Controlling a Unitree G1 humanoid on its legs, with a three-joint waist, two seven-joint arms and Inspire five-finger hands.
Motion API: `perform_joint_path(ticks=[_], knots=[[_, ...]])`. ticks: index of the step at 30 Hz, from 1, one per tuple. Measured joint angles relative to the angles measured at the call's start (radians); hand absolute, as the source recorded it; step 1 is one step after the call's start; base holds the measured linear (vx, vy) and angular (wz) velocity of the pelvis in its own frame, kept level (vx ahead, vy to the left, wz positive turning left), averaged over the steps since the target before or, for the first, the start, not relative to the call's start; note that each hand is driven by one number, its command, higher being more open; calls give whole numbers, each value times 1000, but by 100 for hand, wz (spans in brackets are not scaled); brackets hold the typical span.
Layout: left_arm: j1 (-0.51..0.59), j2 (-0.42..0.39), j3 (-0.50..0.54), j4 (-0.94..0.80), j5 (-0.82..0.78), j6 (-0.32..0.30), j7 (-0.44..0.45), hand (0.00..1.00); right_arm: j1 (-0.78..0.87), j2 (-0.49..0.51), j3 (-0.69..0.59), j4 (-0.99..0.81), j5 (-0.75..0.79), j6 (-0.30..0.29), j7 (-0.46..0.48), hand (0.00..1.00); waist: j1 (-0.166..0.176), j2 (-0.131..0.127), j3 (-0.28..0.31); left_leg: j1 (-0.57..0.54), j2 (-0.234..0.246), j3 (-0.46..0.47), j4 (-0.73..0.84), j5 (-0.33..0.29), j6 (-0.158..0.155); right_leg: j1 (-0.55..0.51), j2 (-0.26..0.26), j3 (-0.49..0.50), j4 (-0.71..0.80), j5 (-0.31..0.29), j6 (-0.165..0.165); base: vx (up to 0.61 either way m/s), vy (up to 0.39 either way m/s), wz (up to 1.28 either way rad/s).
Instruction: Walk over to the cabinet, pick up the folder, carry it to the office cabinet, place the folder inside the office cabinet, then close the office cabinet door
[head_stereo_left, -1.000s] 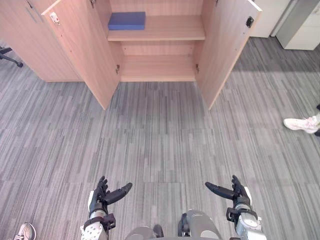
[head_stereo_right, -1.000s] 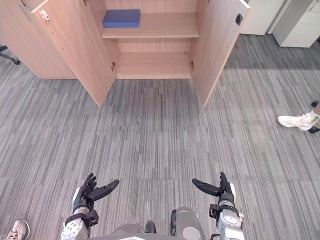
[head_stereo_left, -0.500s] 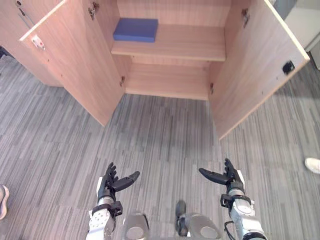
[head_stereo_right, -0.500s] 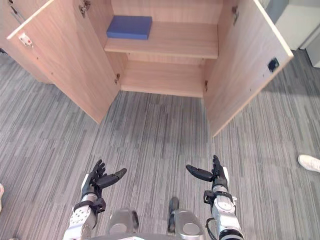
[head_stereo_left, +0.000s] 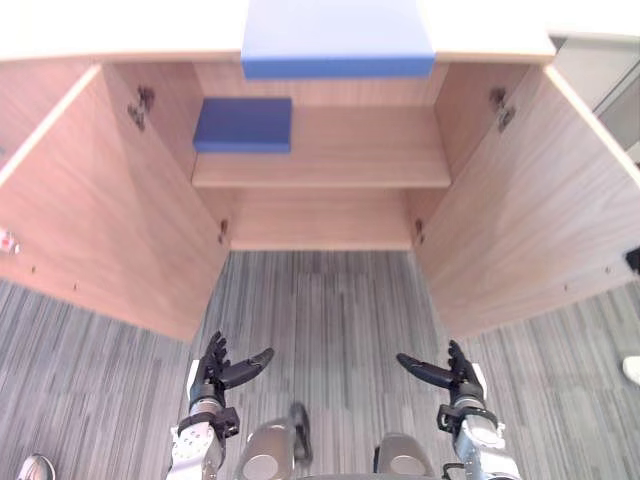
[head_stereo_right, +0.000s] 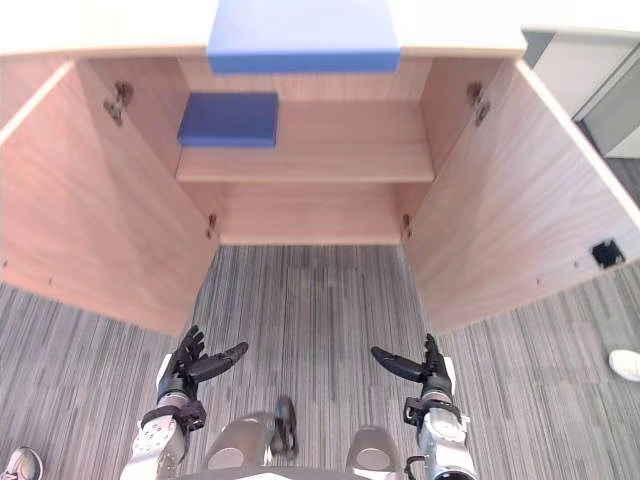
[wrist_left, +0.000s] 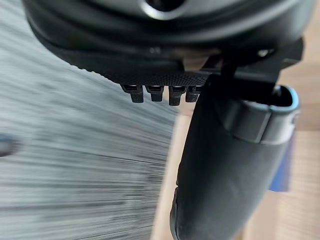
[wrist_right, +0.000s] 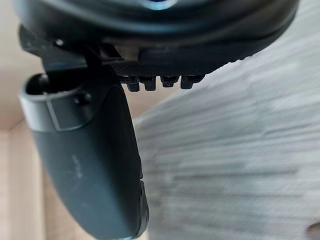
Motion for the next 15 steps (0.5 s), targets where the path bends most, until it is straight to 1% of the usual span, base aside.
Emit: perform_joint_path(ticks=[1,2,3,4,5,6,7,8,9,10,11,12,13,14,15], knots=[[-4,15,1,3,0,-3,1,100,-11,6,11,-1,-4,0,2,100,-9,2,2,51,9,-3,-41,0,-1,-55,20,-37,-64,-30,-14,536,-48,15],[-20,15,0,18,0,-3,0,100,-17,4,12,0,-4,0,2,100,-16,9,6,85,26,-7,-55,-1,-2,-94,44,-70,-198,-44,-34,441,-85,27],[-24,12,1,20,-1,-3,2,100,-17,3,12,0,-4,0,2,100,-21,11,7,102,40,-9,-55,-1,-4,-117,63,-90,-334,-39,-36,357,-102,29],[-27,12,1,20,0,-3,2,100,-17,4,13,0,-4,0,2,100,-25,11,7,114,48,-11,-55,-3,-8,-125,78,-94,-435,-19,-35,475,-164,36],[-22,17,1,21,0,-3,1,100,-8,4,14,-3,-4,-1,2,100,-32,5,3,144,55,-14,-56,-21,-53,-122,108,-85,-658,89,-40,489,-168,45],[-7,19,-2,22,0,-3,-1,100,25,2,14,-2,-4,-1,1,100,-38,-20,-12,181,41,-22,-53,-63,-120,-115,114,-44,-784,354,-74,500,-176,41],[-14,0,0,47,0,-4,-3,100,26,-16,12,8,-4,-1,0,100,-36,5,-12,200,63,-32,-50,-84,-145,-118,126,-50,-746,334,-93,468,-163,20],[-16,-19,-1,66,1,7,-4,100,17,-29,8,26,-4,10,-2,100,-35,32,-31,186,93,-49,-23,-76,-154,-129,146,-48,-703,283,-102,551,-223,-1],[-15,-29,-3,62,1,6,-11,100,19,-30,-6,23,-5,10,-1,100,-35,39,-31,177,109,-56,38,-70,-158,-126,155,-52,-673,235,-106,533,-223,-1],[-15,-34,-1,62,2,7,-11,100,21,-30,-8,21,-4,10,-1,100,-36,41,-29,157,121,-62,95,-65,-166,-115,159,-56,-664,211,-106,426,-216,12],[-15,-46,-2,61,2,7,-11,100,37,-29,-8,9,-4,11,-2,100,-36,43,-28,103,150,-70,262,-33,-193,-67,167,-64,-671,183,-112,318,-158,19],[-10,-54,-1,57,2,7,-12,100,53,-28,-7,-4,-4,12,-3,100,-34,43,-27,65,173,-71,382,5,-201,-30,172,-68,-691,173,-116,359,-160,18],[6,-65,-2,41,2,7,-14,100,84,-20,-7,-33,-4,12,-3,100,-27,41,-26,1,220,-63,558,-13,-210,42,183,-74,-727,164,-125,332,-110,2],[15,-70,-7,30,1,7,-14,100,103,-13,-7,-60,-2,10,-5,100,-21,39,-28,-55,238,-48,627,-44,-203,99,186,-73,-762,157,-133,318,-88,-7],[17,-71,-12,26,1,7,-15,100,110,-13,-8,-68,-2,7,-6,100,-18,38,-28,-78,238,-40,623,-59,-193,115,186,-69,-781,155,-136,288,-52,-19]])
